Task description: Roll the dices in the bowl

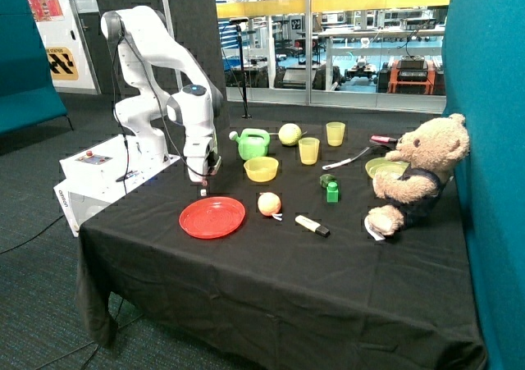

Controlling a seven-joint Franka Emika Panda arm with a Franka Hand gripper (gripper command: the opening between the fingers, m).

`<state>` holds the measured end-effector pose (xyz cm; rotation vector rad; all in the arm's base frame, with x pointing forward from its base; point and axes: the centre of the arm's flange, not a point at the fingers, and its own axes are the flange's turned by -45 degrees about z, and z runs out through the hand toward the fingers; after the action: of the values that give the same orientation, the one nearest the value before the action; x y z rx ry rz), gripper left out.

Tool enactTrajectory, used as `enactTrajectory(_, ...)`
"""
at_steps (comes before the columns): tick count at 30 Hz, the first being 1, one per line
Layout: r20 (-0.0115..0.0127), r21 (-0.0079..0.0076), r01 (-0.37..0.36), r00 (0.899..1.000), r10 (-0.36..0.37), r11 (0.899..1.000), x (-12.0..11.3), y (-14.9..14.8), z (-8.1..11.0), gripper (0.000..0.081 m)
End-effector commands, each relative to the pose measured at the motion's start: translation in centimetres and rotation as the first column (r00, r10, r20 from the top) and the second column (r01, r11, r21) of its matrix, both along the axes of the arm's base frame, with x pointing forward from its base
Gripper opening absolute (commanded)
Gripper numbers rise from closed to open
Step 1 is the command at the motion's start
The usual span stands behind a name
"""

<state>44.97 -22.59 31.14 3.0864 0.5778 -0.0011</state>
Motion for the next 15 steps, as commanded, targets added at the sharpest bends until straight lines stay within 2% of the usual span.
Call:
enactTrajectory(1, 0.0004, 0.0016, 0.035, 0.999, -0.035, 0.999, -0.1, -2.0, -0.5, 0.0425)
enactTrajectory(8, 0.0004, 0.0016, 0.039, 0.999, -0.039, 0.999, -0.6, -2.4, -1.2, 0.0419)
enactTrajectory(15, 0.0004, 0.0016, 0.042, 0.999, -0.042, 0.999, -1.1, -1.5, -2.2, 0.0413)
